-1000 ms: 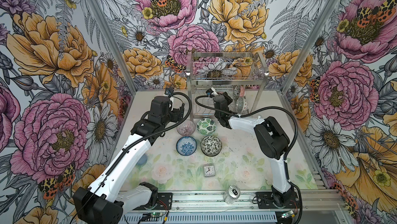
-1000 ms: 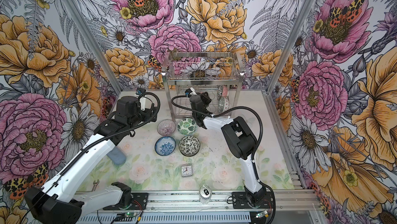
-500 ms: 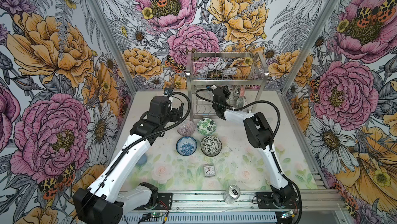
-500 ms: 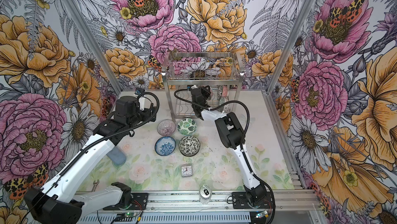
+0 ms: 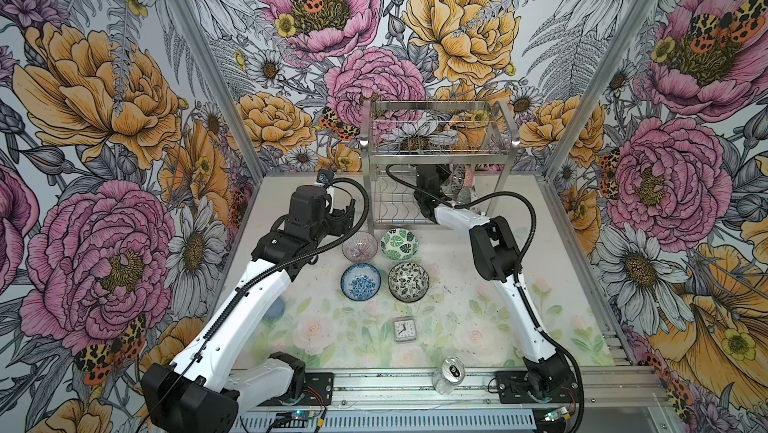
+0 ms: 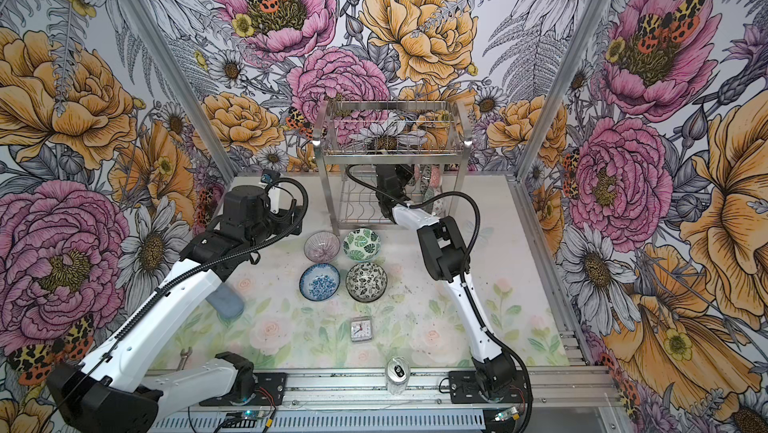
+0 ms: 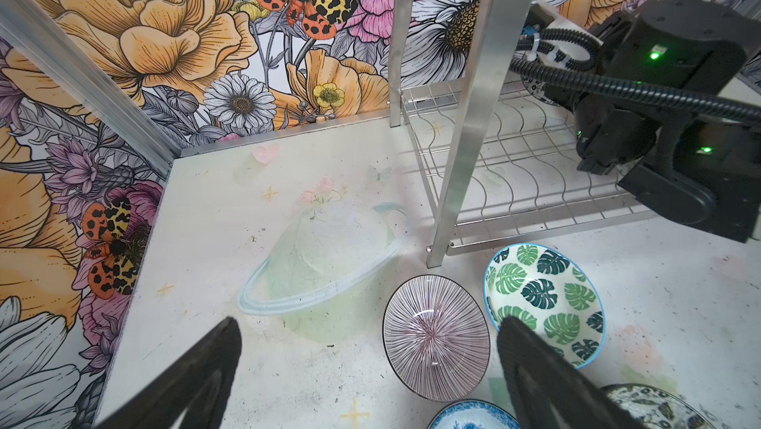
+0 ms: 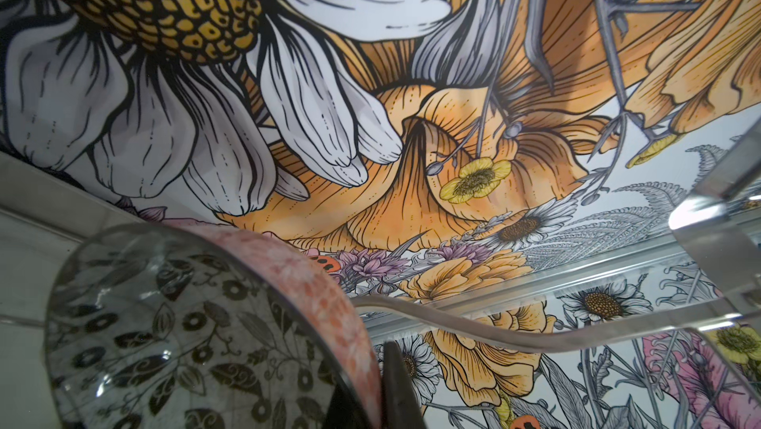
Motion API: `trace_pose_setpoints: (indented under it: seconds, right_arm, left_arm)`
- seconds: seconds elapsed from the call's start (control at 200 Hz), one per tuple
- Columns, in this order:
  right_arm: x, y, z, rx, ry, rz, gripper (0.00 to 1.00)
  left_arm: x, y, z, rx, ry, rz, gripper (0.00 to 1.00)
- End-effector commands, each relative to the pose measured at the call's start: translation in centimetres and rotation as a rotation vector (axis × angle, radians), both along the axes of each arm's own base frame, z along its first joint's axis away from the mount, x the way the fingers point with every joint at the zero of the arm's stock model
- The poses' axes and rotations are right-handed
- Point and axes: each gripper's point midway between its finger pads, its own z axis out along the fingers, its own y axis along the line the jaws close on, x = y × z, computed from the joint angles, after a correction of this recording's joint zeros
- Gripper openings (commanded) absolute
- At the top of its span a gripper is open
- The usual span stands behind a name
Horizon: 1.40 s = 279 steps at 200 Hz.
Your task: Load the bowls into the dish rack
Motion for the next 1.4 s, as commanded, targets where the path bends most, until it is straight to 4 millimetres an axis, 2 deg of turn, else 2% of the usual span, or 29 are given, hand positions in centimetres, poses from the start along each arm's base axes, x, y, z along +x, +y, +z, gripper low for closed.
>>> trace_pose_setpoints:
  seconds: [0.0, 0.415, 0.69, 0.846, 1.131, 1.391]
  right_arm:
    - [0.5, -0.6, 1.4, 0.017, -0.05, -0.027, 0.0]
    - [0.9, -0.5, -1.2, 0.02, 0.009, -0.031, 0.0]
    - [0.7, 0.2, -2.1, 0.029, 0.038, -0.018, 0.01]
    - [0.5, 0.6, -1.8, 0.058, 0.043, -0.007, 0.09]
    - [0.1, 1.3, -1.4, 0.145, 0.055, 0.022, 0.15]
    - [-0.1, 1.0, -1.2, 0.179, 0.067, 0.014, 0.22]
  left_arm:
    - [0.4, 0.5, 0.0, -0.003, -0.014, 0.014, 0.99]
    - [0.5, 0.6, -0.1, -0.009, -0.009, 0.017, 0.99]
    - [0.6, 0.7, -0.3, -0.008, -0.004, 0.018, 0.99]
    - [0.6, 0.7, -0.3, -0.009, -0.005, 0.017, 0.99]
    - [0.6, 0.6, -0.4, -0.012, -0.002, 0.014, 0.99]
    - [0.6, 0.5, -0.4, -0.013, -0.002, 0.009, 0.98]
